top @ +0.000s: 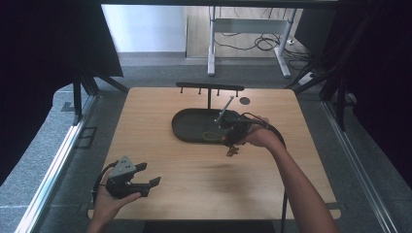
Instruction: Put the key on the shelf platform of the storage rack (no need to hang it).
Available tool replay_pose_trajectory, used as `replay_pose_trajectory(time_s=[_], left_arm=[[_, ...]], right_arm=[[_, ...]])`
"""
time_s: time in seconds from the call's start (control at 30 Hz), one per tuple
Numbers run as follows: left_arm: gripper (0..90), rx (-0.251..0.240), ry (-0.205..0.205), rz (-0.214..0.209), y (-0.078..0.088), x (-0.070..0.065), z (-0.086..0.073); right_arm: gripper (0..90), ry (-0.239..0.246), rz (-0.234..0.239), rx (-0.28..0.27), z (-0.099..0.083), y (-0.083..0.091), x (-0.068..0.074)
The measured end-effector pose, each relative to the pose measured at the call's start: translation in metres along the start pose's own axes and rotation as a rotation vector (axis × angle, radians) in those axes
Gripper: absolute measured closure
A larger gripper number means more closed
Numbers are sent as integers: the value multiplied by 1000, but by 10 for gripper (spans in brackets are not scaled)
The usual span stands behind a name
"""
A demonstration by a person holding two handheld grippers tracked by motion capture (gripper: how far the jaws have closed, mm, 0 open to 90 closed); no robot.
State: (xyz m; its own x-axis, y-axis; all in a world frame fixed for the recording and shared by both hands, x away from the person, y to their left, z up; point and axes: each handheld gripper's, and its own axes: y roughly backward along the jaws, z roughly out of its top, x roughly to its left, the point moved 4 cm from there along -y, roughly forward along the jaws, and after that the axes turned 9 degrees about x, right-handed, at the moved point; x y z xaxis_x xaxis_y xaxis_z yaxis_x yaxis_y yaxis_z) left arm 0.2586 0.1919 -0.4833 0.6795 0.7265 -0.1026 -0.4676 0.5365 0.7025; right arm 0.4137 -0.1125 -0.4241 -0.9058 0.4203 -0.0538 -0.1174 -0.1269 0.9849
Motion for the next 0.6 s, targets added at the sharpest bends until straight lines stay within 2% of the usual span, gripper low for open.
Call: replay_pose_trajectory(time_s=[0.17, 0.6], left_arm=[[266, 7, -3, -4, -3, -1, 0], [266, 1, 2, -5, 0, 1, -1]], right_arm=[[663, -13, -7, 9, 4, 0, -12], [663, -27, -27, 29, 15, 1, -27]])
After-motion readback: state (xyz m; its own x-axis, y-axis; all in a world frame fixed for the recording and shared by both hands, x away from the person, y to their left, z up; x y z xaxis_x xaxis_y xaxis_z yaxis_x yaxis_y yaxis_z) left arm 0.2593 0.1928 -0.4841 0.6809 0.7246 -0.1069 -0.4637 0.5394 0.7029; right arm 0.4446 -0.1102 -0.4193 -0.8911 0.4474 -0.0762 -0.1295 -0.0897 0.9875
